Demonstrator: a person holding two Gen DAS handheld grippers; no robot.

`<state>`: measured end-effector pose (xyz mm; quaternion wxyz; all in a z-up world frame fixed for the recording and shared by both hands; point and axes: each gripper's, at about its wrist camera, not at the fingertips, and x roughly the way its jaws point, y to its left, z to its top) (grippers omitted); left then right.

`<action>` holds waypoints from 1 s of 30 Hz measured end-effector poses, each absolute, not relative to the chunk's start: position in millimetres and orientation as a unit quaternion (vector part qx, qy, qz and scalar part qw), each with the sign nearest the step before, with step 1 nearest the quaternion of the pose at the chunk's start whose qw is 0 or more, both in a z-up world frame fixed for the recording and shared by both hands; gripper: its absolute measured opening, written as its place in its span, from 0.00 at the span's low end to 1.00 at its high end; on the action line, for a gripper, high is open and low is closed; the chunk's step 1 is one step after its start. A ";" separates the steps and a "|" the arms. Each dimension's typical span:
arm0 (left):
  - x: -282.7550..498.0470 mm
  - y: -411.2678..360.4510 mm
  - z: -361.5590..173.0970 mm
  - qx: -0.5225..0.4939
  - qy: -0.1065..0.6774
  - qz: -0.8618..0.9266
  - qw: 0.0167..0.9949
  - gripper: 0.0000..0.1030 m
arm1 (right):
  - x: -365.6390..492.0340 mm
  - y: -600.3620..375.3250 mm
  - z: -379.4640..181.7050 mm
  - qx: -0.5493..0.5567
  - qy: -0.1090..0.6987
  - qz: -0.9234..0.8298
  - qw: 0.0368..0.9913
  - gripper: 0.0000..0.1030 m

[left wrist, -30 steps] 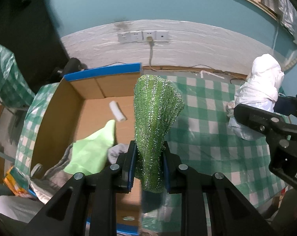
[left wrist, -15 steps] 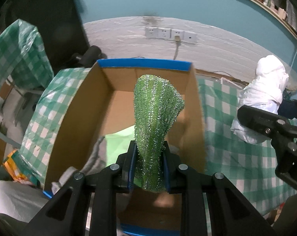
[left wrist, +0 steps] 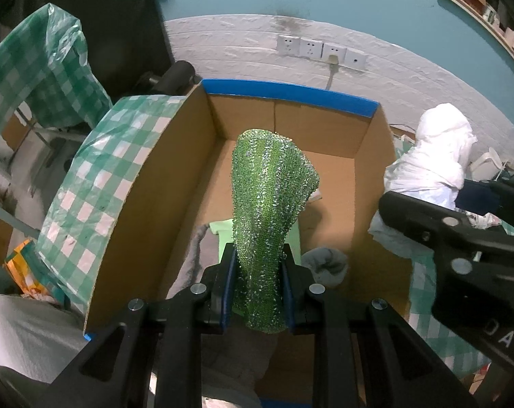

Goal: Organize soft objects
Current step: 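Open both grippers to drop the mesh sleeve and white bundle into the box, then move both grippers back over the table toward the black pad and grey bundle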

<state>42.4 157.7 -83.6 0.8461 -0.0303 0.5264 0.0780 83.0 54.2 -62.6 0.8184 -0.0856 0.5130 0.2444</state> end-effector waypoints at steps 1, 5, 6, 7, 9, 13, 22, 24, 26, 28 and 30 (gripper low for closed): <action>42.3 158.6 -84.1 -0.030 0.527 0.079 0.846 0.26 | 83.6 55.2 -63.6 -0.084 0.513 0.246 0.818 0.45; 42.3 156.9 -84.7 -0.027 0.530 0.078 0.844 0.47 | 85.2 61.2 -66.3 -0.086 0.514 0.253 0.815 0.49; 42.1 157.0 -84.7 -0.027 0.529 0.080 0.844 0.50 | 85.8 61.7 -66.6 -0.087 0.515 0.252 0.815 0.54; 41.9 157.9 -85.0 -0.026 0.529 0.082 0.844 0.56 | 86.1 61.7 -67.6 -0.088 0.517 0.249 0.814 0.58; 42.1 159.0 -85.3 -0.025 0.529 0.087 0.844 0.58 | 87.3 60.6 -68.0 -0.091 0.514 0.239 0.819 0.66; 41.8 162.1 -83.9 -0.026 0.526 0.095 0.845 0.59 | 88.4 54.5 -67.8 -0.087 0.515 0.233 0.820 0.67; 40.7 156.1 -75.6 -0.031 0.517 0.086 0.851 0.64 | 84.3 31.2 -58.4 -0.076 0.509 0.218 0.829 0.69; 40.4 151.4 -73.3 -0.028 0.515 0.083 0.853 0.65 | 82.8 24.9 -55.7 -0.073 0.508 0.214 0.831 0.69; 40.1 147.1 -71.5 -0.025 0.514 0.078 0.854 0.65 | 81.7 18.0 -52.9 -0.069 0.507 0.209 0.833 0.69; 39.5 142.2 -68.8 -0.018 0.511 0.076 0.856 0.66 | 81.2 11.7 -50.9 -0.067 0.506 0.205 0.835 0.69; 39.1 136.8 -65.4 -0.012 0.507 0.074 0.859 0.67 | 80.4 4.3 -48.0 -0.063 0.503 0.200 0.838 0.69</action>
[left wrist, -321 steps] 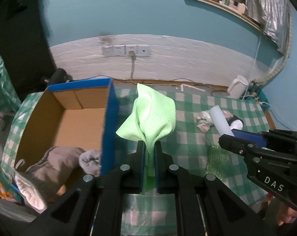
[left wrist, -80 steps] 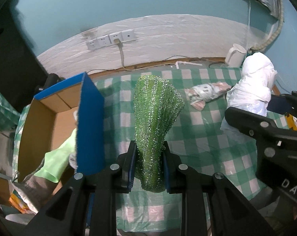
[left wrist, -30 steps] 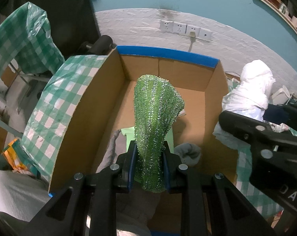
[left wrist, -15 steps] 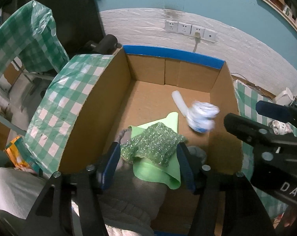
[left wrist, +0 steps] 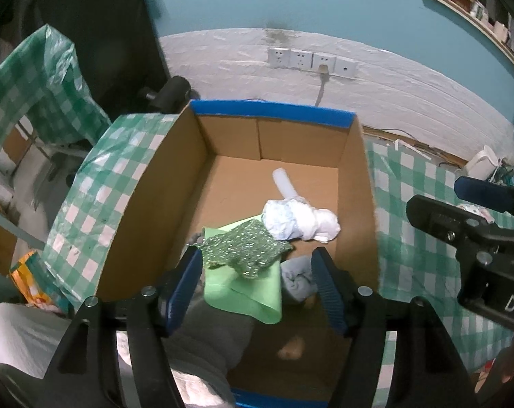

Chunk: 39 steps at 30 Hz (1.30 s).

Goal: Organize soft objects
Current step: 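Move both grippers back over the table toward the black pad and grey bundle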

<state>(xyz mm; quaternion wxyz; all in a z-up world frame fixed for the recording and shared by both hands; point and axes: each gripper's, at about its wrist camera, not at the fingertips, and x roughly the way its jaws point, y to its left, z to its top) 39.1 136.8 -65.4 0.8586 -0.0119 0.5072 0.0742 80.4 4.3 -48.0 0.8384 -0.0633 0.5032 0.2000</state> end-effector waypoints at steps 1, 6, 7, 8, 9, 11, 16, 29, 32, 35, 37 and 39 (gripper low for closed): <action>38.6 134.7 -64.1 -0.011 0.505 0.071 0.860 0.68 | 80.1 0.3 -46.8 -0.061 0.503 0.197 0.840 0.69; 38.6 119.6 -58.9 -0.002 0.499 0.060 0.864 0.71 | 78.1 -19.3 -43.2 -0.053 0.500 0.182 0.845 0.69; 39.0 116.3 -58.6 0.001 0.499 0.058 0.865 0.71 | 77.5 -23.2 -43.2 -0.053 0.500 0.179 0.846 0.69; 39.4 112.1 -58.3 0.004 0.499 0.056 0.865 0.71 | 76.6 -28.7 -44.0 -0.051 0.501 0.175 0.846 0.69; 39.6 108.5 -57.9 0.006 0.499 0.054 0.865 0.71 | 75.6 -32.5 -44.9 -0.050 0.501 0.172 0.847 0.69; 39.9 100.1 -57.3 0.013 0.499 0.048 0.865 0.72 | 74.1 -43.2 -47.7 -0.046 0.504 0.164 0.847 0.69; 39.1 80.5 -55.0 0.028 0.495 0.035 0.868 0.75 | 71.6 -68.5 -51.2 -0.034 0.509 0.144 0.848 0.69; 37.1 25.5 -58.1 0.060 0.503 -0.004 0.862 0.78 | 53.8 -137.3 -59.3 -0.001 0.517 0.088 0.851 0.70; 36.2 14.2 -58.1 0.068 0.503 -0.010 0.862 0.78 | 48.3 -150.8 -60.2 0.004 0.518 0.077 0.852 0.70; 35.7 2.7 -59.3 0.076 0.504 -0.016 0.860 0.79 | 43.0 -165.8 -60.2 0.008 0.518 0.065 0.853 0.70; 34.1 -4.7 -60.0 0.083 0.504 -0.021 0.859 0.79 | 39.2 -175.5 -60.3 0.007 0.518 0.057 0.853 0.70; 32.5 -14.2 -61.2 0.091 0.506 -0.028 0.857 0.80 | 36.4 -183.0 -61.4 0.008 0.519 0.052 0.853 0.71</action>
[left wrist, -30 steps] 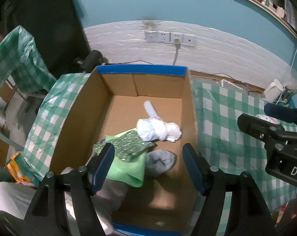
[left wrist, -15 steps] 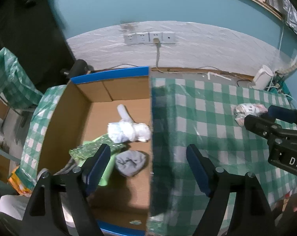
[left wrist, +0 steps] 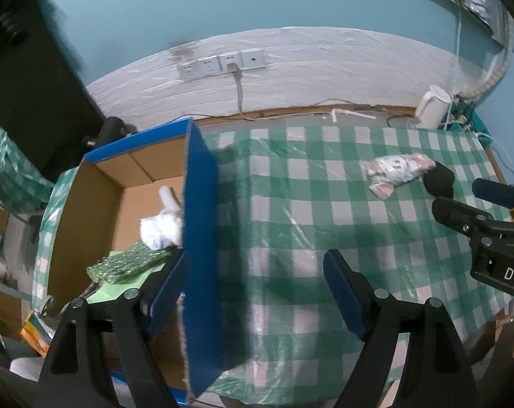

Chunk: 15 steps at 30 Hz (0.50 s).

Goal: Organize soft objects
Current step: 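Move both grippers back over the table toward the black pad and grey bundle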

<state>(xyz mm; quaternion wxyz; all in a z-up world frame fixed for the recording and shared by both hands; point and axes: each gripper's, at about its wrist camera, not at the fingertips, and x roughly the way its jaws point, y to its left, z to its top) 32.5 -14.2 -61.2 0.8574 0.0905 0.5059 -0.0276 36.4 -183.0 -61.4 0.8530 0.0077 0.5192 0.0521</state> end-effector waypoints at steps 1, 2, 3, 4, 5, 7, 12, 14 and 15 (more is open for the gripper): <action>32.0 -19.0 -61.8 0.093 0.507 -0.031 0.857 0.80 | 35.4 -186.7 -62.2 0.009 0.520 0.049 0.853 0.71; 31.7 -24.3 -62.5 0.097 0.507 -0.036 0.856 0.80 | 34.2 -191.5 -63.4 0.011 0.521 0.046 0.852 0.71; 31.6 -29.0 -62.8 0.099 0.507 -0.039 0.855 0.80 | 33.2 -197.5 -65.0 0.014 0.522 0.041 0.852 0.71; 31.6 -34.1 -62.8 0.103 0.507 -0.042 0.855 0.81 | 32.7 -202.1 -66.3 0.016 0.523 0.037 0.851 0.71; 31.5 -39.7 -63.4 0.107 0.506 -0.046 0.855 0.83 | 32.2 -207.4 -67.8 0.018 0.525 0.032 0.851 0.71; 31.9 -48.7 -64.9 0.113 0.506 -0.050 0.854 0.85 | 31.0 -219.0 -71.1 0.015 0.527 0.016 0.849 0.71; 31.9 -70.4 -73.3 0.136 0.505 -0.058 0.850 0.85 | 27.5 -241.2 -78.8 0.005 0.531 -0.010 0.847 0.71; 32.2 -78.0 -76.4 0.143 0.507 -0.062 0.848 0.85 | 27.1 -252.1 -83.1 0.010 0.534 -0.018 0.845 0.71; 32.7 -81.5 -77.7 0.147 0.507 -0.063 0.847 0.85 | 27.2 -255.7 -84.9 0.011 0.535 -0.020 0.845 0.71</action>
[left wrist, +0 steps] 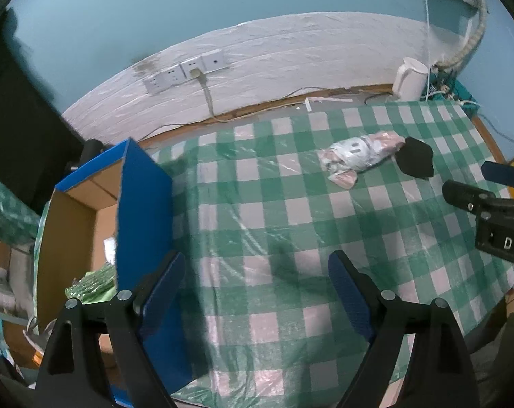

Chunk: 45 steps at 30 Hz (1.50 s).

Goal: Organize soft objects
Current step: 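Move both grippers back over the table toward the black pad and grey bundle, then grasp the black foam pad with the right gripper while the left grasps the grey bundle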

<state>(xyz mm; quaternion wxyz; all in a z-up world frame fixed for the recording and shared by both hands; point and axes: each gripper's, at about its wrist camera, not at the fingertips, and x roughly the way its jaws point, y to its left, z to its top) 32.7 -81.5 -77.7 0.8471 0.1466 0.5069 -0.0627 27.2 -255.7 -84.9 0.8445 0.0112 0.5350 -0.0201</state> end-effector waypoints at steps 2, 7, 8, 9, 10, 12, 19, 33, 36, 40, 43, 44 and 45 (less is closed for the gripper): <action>34.2 -89.5 -80.7 0.153 0.506 -0.067 0.846 0.85 | 28.0 -264.6 -89.0 0.015 0.537 -0.025 0.843 0.71; 43.7 -109.8 -87.8 0.162 0.505 -0.079 0.844 0.85 | 35.2 -286.4 -100.0 0.017 0.542 -0.033 0.840 0.71; 46.7 -114.8 -89.5 0.165 0.504 -0.081 0.844 0.85 | 37.4 -291.0 -102.4 0.016 0.541 -0.034 0.840 0.71; 50.0 -119.6 -91.3 0.165 0.504 -0.084 0.844 0.85 | 40.0 -296.2 -105.5 0.017 0.541 -0.034 0.840 0.71; 52.0 -123.0 -93.0 0.164 0.504 -0.087 0.843 0.85 | 42.4 -300.4 -108.3 0.019 0.543 -0.033 0.839 0.71; 59.7 -130.7 -98.6 0.162 0.510 -0.096 0.839 0.85 | 48.5 -309.1 -115.8 0.022 0.547 -0.036 0.836 0.71; 88.6 -154.5 -122.0 0.173 0.528 -0.126 0.822 0.85 | 75.8 -325.2 -136.8 0.046 0.549 -0.017 0.835 0.71; 134.7 -188.4 -148.5 0.216 0.524 -0.161 0.808 0.85 | 119.2 -325.5 -171.7 0.015 0.568 0.003 0.823 0.71; 138.5 -197.0 -151.5 0.237 0.516 -0.179 0.803 0.85 | 125.5 -322.8 -178.9 0.011 0.572 0.005 0.820 0.71; 141.5 -212.7 -156.1 0.274 0.500 -0.201 0.797 0.89 | 129.5 -320.3 -187.2 -0.001 0.579 0.004 0.815 0.71; 145.0 -223.0 -162.8 0.295 0.497 -0.209 0.789 0.89 | 130.8 -321.2 -192.0 0.001 0.581 0.007 0.814 0.70; 145.9 -224.8 -164.6 0.298 0.498 -0.210 0.787 0.89 | 130.3 -323.3 -193.9 0.005 0.581 0.005 0.814 0.69; 147.1 -227.3 -166.9 0.300 0.500 -0.214 0.783 0.89 | 129.8 -325.3 -195.2 0.011 0.582 0.006 0.813 0.63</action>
